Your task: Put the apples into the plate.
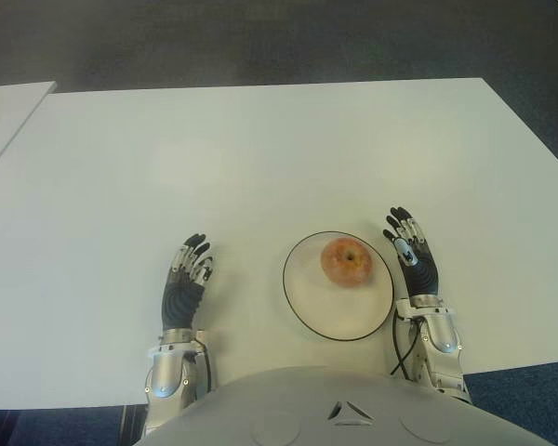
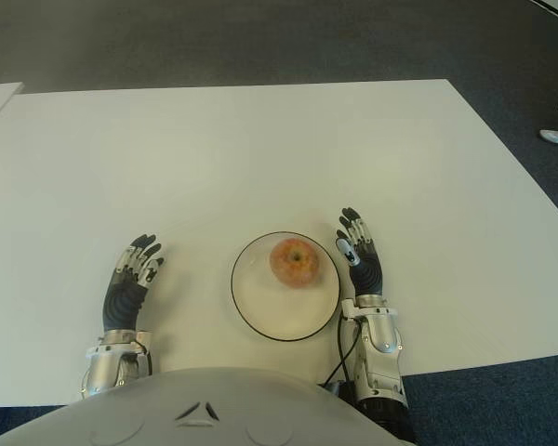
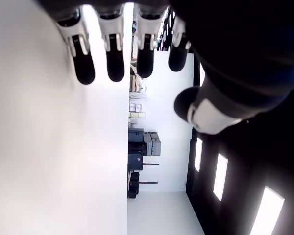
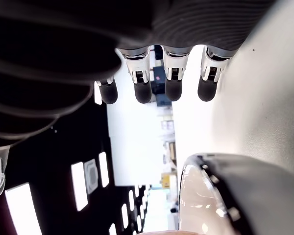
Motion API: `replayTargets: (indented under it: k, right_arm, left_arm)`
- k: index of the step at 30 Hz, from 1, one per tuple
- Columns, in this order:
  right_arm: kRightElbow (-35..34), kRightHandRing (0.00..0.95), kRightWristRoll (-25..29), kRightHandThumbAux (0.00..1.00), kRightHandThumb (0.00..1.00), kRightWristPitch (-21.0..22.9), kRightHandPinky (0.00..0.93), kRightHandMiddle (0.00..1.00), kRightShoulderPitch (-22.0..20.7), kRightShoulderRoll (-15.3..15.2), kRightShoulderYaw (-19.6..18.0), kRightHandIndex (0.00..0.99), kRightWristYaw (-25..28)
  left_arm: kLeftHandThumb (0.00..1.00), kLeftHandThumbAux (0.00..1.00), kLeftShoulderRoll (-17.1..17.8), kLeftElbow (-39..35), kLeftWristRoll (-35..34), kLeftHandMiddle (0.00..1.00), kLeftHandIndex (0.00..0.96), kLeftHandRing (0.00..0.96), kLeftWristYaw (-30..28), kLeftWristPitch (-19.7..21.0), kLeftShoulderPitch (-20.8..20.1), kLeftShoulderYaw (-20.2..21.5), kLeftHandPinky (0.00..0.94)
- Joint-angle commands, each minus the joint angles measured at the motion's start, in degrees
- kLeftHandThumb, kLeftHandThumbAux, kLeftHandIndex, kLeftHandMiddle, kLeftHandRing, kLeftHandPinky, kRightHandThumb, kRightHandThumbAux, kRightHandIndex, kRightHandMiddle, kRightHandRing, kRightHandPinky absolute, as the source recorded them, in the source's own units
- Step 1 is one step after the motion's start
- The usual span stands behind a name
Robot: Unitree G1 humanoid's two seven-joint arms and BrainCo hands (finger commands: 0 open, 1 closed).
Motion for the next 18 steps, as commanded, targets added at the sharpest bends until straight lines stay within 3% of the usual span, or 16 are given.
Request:
replayTargets:
  k: [1,18]
  right_arm:
    - [2.0,0.029,0.2,0.429,0.070,2.7,0.029,0.071,2.0,0.1,0.1,0.063,0.3]
    - [1.2,0.042,0.9,0.437,0.073,3.5,0.045,0.083,2.5,-0.7,-0.6,0.063,1.4]
  left_arm:
    - [0.178,0.657,0.0,1.0,0.9,0.143,0.148,0.155,0.0,1.1,0.4,0.0,0.174]
    - [0.177,0.667,-0.9,0.9,1.0,0.145,0.142,0.155,-0.2,0.1,0.9,-0.6,0.177]
